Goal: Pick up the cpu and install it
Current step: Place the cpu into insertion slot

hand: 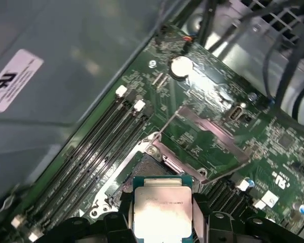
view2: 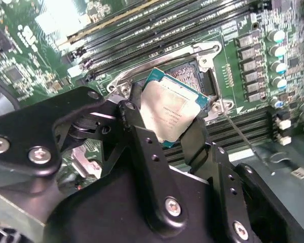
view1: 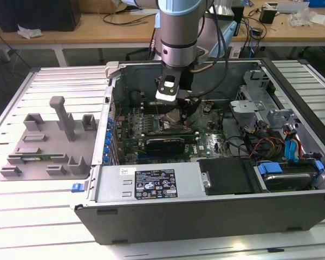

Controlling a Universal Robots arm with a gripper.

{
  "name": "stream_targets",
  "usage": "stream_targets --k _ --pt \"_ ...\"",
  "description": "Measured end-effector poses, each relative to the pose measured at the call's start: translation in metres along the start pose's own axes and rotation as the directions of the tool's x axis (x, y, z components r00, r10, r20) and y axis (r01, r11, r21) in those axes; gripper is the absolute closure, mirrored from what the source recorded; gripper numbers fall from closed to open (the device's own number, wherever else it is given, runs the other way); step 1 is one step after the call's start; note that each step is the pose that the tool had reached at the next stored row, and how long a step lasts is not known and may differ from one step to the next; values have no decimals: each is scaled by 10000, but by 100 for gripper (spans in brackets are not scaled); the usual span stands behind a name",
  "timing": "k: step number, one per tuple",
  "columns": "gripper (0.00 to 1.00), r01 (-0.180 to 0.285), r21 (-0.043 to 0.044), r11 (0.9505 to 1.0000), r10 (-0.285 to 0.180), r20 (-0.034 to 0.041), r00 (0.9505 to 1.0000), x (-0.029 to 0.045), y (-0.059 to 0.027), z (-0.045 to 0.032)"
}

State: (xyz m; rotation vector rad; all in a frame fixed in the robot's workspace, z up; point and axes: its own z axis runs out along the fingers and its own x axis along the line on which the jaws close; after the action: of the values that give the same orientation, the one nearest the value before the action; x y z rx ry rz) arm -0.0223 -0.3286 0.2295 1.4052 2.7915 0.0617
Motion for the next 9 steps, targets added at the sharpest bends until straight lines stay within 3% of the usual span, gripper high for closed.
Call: stream_targets --k 6,9 --pt "45 -1093 -6 9940 1093 46 9940 0 0 2" --pt "45 -2204 -18 9754 2204 93 9754 0 0 5"
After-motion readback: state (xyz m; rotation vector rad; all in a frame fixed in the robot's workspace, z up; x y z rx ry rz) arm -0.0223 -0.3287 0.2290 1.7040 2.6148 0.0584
